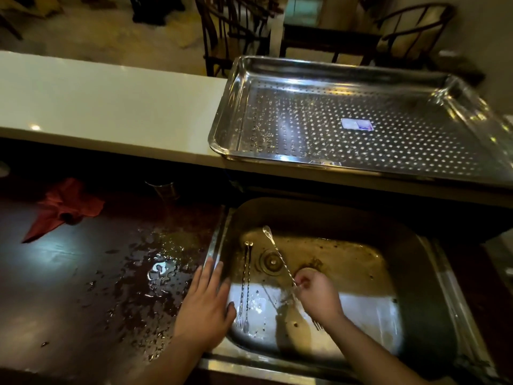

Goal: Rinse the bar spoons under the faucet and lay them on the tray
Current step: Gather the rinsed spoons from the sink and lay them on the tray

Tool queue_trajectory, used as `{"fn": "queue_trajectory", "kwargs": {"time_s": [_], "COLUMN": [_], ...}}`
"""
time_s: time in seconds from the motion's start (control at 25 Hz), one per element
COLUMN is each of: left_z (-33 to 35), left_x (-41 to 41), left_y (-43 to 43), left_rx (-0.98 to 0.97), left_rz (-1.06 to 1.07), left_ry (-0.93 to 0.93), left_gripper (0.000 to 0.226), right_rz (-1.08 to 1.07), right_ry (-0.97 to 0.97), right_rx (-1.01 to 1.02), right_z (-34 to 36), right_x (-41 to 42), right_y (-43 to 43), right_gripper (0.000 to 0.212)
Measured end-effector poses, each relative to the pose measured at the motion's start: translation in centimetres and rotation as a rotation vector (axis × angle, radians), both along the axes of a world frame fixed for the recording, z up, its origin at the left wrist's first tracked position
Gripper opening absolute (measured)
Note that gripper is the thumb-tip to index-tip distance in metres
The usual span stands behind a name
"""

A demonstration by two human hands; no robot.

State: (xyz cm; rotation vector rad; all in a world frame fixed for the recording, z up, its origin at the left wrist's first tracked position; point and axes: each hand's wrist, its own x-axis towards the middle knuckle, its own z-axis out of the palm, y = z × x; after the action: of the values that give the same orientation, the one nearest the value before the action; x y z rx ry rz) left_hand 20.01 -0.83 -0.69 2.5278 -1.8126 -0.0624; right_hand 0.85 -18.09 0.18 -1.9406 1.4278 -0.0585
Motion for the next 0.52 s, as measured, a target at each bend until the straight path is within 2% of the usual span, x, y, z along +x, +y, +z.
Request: {"fn": "queue_trajectory", "kwargs": {"time_s": [0.16,0.32,0.44,0.52], "left_z": [-0.3,0.2,-0.1,-0.3], "left_x": [0.0,-0.1,0.0,-0.1], "left_y": [0.2,0.3,0.6,0.8], "left_rx": [0.009,-0.007,-0.014,-0.040], "left_rz": [0.022,0.027,0.019,0.032], "left_ry": [0.009,0.013,0.001,0.009], "left_gripper": [0.056,0.058,0.061,0.061], "right_rz": [0.009,0.025,-0.034,-0.065], "right_ry": [-0.181,-0.411,-0.620,-0.663], "right_rx": [-0.055,-0.227,-0.221,-0.231], "right_z": [6.6,15.8,22.7,26.3], "right_x": [-2.0,-1.8,-1.2,-1.3], "right_y": [1.0,0.3,-0.9,-2.5], "right_gripper": [0.021,0.022,0.016,0.018]}}
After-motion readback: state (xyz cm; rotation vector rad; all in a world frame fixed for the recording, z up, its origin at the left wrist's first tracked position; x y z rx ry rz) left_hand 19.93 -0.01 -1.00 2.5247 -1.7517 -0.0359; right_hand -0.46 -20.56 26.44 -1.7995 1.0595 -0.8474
